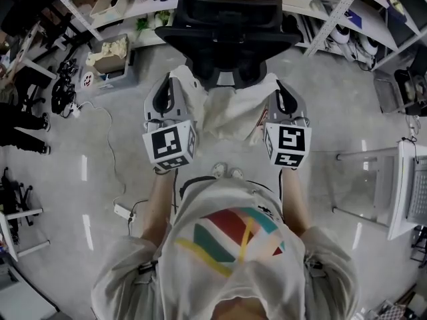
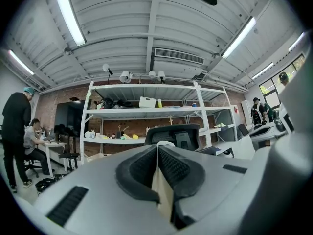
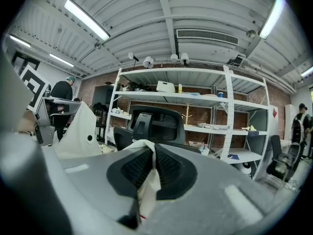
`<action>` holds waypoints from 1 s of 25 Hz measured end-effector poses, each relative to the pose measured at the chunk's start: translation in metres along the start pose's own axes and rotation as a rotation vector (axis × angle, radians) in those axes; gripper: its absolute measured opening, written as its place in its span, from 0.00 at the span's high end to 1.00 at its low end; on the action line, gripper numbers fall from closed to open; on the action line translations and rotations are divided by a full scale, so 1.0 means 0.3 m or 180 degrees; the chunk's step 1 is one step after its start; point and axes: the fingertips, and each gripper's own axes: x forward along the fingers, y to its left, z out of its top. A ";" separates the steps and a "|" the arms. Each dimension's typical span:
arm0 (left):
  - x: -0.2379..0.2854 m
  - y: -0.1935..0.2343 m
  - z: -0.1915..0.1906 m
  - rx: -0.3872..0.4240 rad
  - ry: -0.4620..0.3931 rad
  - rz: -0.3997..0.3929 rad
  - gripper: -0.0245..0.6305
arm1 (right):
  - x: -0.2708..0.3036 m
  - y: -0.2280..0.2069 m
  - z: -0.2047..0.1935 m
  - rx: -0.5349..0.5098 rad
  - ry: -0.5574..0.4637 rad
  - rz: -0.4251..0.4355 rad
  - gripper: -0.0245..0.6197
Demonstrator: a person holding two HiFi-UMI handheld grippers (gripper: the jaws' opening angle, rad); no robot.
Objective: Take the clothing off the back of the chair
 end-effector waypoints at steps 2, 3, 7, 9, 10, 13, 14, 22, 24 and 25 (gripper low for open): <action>-0.003 -0.003 -0.015 -0.0003 0.0033 0.0004 0.94 | -0.002 0.009 -0.009 0.0006 0.0012 0.0015 0.95; -0.004 -0.006 -0.021 0.0001 0.0048 0.0002 0.94 | -0.003 0.013 -0.014 0.0013 0.0018 0.0023 0.95; -0.002 -0.019 -0.034 0.0021 0.0082 -0.0011 0.94 | -0.005 0.015 -0.025 0.0057 0.0031 0.0041 0.95; -0.007 -0.019 -0.032 0.0025 0.0078 -0.0009 0.94 | -0.008 0.015 -0.027 0.0077 0.0038 0.0044 0.95; -0.009 -0.019 -0.031 0.0027 0.0075 -0.0007 0.94 | -0.010 0.014 -0.028 0.0083 0.0045 0.0044 0.95; -0.014 -0.020 -0.030 0.0039 0.0073 -0.0001 0.94 | -0.013 0.013 -0.028 0.0073 0.0063 0.0050 0.95; -0.015 -0.021 -0.030 0.0042 0.0072 0.0000 0.94 | -0.013 0.014 -0.027 0.0070 0.0061 0.0056 0.95; -0.030 -0.018 -0.028 0.0053 0.0064 0.0006 0.94 | -0.019 0.025 -0.023 0.0064 0.0064 0.0074 0.95; -0.035 -0.017 -0.033 0.0052 0.0067 0.0015 0.94 | -0.019 0.029 -0.023 0.0060 0.0073 0.0083 0.95; -0.036 -0.015 -0.036 0.0058 0.0070 0.0021 0.94 | -0.017 0.032 -0.022 0.0055 0.0071 0.0091 0.95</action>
